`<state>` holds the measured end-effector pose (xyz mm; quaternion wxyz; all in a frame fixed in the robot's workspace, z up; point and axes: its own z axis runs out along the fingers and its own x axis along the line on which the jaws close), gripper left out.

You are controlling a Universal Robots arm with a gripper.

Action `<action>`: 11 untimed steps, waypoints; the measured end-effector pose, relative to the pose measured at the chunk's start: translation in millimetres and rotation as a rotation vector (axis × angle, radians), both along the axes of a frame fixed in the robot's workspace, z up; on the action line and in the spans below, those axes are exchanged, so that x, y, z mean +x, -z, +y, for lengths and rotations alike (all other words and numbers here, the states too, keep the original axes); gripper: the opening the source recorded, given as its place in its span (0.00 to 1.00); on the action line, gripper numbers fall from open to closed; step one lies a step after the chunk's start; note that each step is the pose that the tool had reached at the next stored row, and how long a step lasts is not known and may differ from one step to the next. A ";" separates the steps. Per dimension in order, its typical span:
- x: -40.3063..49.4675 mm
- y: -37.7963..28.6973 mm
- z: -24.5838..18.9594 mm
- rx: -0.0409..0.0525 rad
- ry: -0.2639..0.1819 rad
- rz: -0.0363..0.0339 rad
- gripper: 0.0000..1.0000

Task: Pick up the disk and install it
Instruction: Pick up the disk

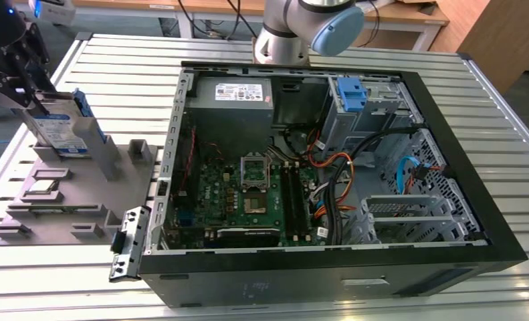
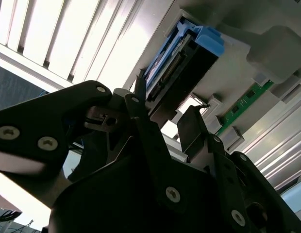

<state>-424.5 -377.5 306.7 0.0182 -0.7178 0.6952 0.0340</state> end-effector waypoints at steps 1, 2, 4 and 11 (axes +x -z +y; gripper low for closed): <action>0.0 0.4 0.0 0.0001 0.000 -0.0003 0.53; 0.1 1.0 0.0 0.0003 0.000 -0.0005 0.53; 0.0 2.1 0.0 0.0006 0.000 -0.0004 0.53; 0.1 4.2 0.3 0.0028 0.000 -0.0004 0.53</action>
